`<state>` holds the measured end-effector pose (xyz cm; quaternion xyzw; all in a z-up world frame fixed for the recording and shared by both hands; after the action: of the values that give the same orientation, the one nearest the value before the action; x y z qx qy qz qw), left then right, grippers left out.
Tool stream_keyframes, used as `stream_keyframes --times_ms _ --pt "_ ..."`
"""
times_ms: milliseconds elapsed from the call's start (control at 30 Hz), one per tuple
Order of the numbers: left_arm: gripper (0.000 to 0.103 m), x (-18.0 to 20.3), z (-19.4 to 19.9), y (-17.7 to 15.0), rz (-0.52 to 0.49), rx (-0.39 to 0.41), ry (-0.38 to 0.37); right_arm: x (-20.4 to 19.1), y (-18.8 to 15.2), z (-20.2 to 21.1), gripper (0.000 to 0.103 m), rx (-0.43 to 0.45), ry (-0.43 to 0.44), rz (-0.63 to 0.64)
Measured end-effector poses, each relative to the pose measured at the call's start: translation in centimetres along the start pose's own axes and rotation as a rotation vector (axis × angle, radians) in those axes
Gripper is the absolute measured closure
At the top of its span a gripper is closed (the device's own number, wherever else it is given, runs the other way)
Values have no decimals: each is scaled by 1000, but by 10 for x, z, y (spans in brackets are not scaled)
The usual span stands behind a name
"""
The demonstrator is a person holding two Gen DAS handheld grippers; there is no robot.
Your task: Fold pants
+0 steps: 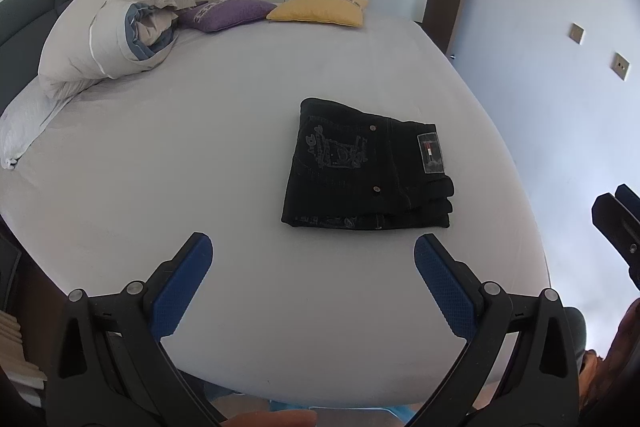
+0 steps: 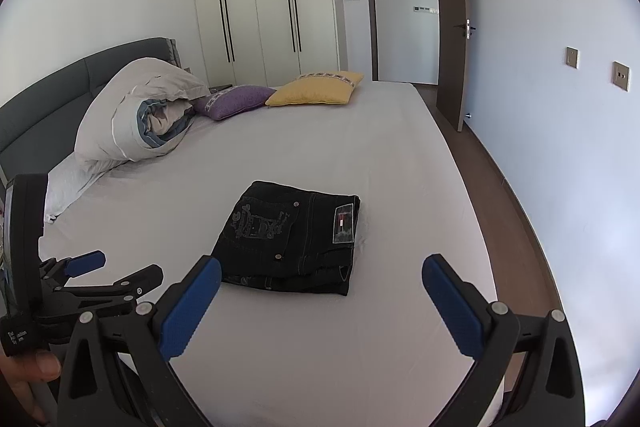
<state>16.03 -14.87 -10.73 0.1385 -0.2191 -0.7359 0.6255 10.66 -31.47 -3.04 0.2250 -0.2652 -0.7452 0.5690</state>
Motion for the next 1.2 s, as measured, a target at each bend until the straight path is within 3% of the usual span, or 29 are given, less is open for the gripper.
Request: stream_keyframes --times_ms 1200 --pt "0 3 -10 -4 10 -18 -8 2 -7 -8 0 -17 -3 -7"
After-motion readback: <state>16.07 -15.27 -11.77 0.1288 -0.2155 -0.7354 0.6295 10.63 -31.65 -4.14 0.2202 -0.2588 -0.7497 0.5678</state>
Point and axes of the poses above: each gripper's, at about its wrist camera, not at the fingertips, and z roughly against the way its jaws point, x to its right, y to its top, the point moved 8 cm from there along -z, roughly the way its jaws point, and after that the axes turned 12 degrees about -x, right-handed, at the moved point
